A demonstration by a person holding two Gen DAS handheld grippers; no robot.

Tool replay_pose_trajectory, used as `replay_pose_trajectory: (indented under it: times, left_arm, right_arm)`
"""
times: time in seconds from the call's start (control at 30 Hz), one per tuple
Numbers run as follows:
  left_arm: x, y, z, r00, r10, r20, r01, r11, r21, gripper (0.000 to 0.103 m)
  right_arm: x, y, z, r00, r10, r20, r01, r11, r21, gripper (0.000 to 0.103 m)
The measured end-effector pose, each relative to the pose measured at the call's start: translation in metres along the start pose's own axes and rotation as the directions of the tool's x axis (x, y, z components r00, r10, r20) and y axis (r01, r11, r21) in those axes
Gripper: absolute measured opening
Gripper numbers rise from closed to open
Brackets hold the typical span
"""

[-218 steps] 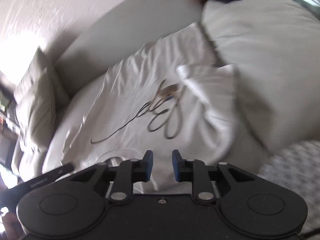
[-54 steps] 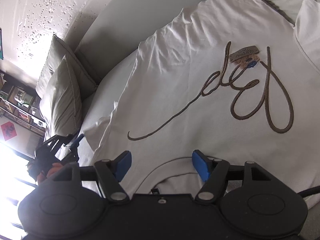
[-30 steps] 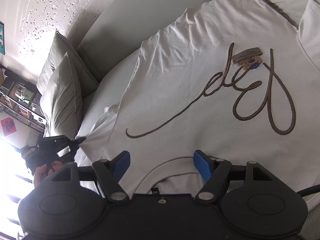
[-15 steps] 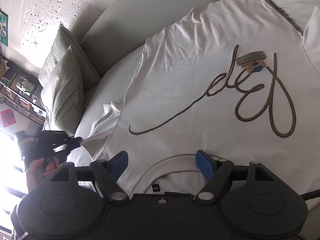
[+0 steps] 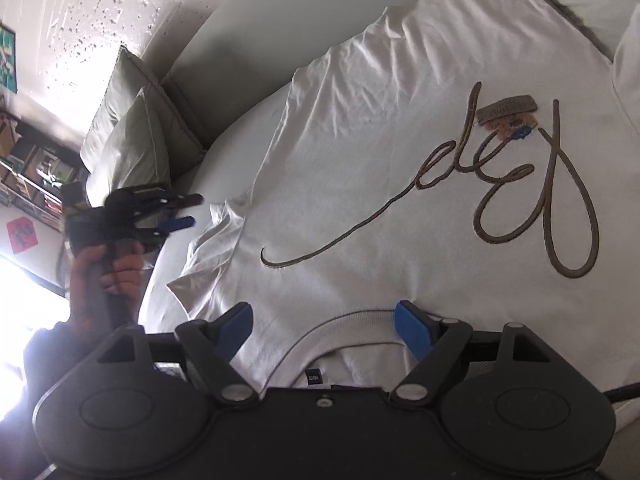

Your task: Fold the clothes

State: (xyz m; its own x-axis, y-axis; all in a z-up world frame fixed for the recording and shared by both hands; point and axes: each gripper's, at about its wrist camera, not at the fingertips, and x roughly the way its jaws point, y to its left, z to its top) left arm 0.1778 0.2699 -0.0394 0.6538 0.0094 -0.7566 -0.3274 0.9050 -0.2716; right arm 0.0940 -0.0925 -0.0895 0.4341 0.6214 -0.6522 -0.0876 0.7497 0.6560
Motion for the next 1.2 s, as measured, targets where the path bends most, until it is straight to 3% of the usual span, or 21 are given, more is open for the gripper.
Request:
replay_pose_trajectory:
  times: [0.13,0.27,0.37,0.43,0.5,0.57,0.63,0.77,0.87,0.93,0.97,1.0,1.07,1.2]
  left_arm:
    - [0.016,-0.002,0.004,0.999,0.004,-0.051,-0.002,1.0,0.029,0.033]
    - [0.032,-0.003,0.007,0.995,0.009,-0.102,-0.003,0.998,0.059,0.017]
    - [0.03,-0.007,0.004,0.996,0.03,-0.083,-0.021,0.994,0.105,0.0]
    - [0.025,-0.02,-0.006,0.992,0.12,-0.047,-0.111,0.98,0.166,0.0]
    - [0.027,-0.023,-0.009,0.976,0.216,-0.021,-0.208,0.958,0.2,0.0]
    - [0.032,-0.022,-0.011,0.935,0.353,0.014,-0.346,0.908,0.237,0.0]
    - [0.028,-0.014,-0.011,0.935,0.354,0.003,-0.346,0.913,0.218,0.0]
    - [-0.007,-0.002,-0.011,0.976,0.22,0.01,-0.219,0.965,0.146,0.011]
    - [-0.035,-0.024,-0.026,0.984,0.164,0.063,-0.174,0.956,0.238,0.017]
    - [-0.055,-0.048,-0.046,0.994,0.093,0.058,-0.106,0.946,0.306,0.018]
    - [-0.055,-0.057,-0.053,0.997,0.058,0.043,-0.069,0.941,0.332,0.018]
    - [-0.059,-0.071,-0.065,0.999,0.033,0.024,-0.039,0.932,0.359,0.018]
    - [-0.058,-0.093,-0.084,1.0,-0.003,-0.022,0.012,0.917,0.4,0.018]
    - [-0.029,-0.109,-0.114,0.993,0.003,-0.118,0.051,0.892,0.448,0.019]
  right_arm:
    - [0.001,-0.002,0.002,1.0,0.011,-0.006,-0.011,1.0,0.015,0.078]
    - [0.002,-0.002,0.002,1.0,0.013,-0.007,-0.013,1.0,0.015,0.079]
    - [0.002,-0.003,0.003,1.0,0.014,-0.009,-0.014,1.0,0.009,0.08]
    - [0.002,-0.003,0.003,1.0,0.013,-0.008,-0.013,1.0,0.009,0.08]
    - [0.003,-0.003,0.003,1.0,0.012,-0.006,-0.012,1.0,0.01,0.08]
    - [0.004,-0.001,0.003,1.0,0.006,-0.003,-0.006,1.0,0.006,0.08]
    - [0.003,0.0,0.002,1.0,0.002,-0.001,-0.002,1.0,-0.004,0.08]
    - [-0.005,0.002,0.002,1.0,0.001,0.018,-0.001,1.0,0.001,0.081]
    - [-0.028,-0.005,0.006,0.995,-0.021,0.099,0.019,1.0,0.019,0.08]
    - [-0.045,-0.013,0.01,0.985,-0.06,0.159,0.058,0.998,0.015,0.075]
    - [-0.051,-0.017,0.012,0.979,-0.102,0.179,0.101,0.995,0.013,0.06]
    - [-0.057,-0.02,0.014,0.969,-0.143,0.199,0.144,0.99,0.011,0.038]
    - [-0.059,-0.026,0.021,0.94,-0.259,0.221,0.268,0.963,-0.012,0.02]
    - [-0.053,-0.036,0.029,0.857,-0.458,0.236,0.487,0.869,-0.084,0.02]
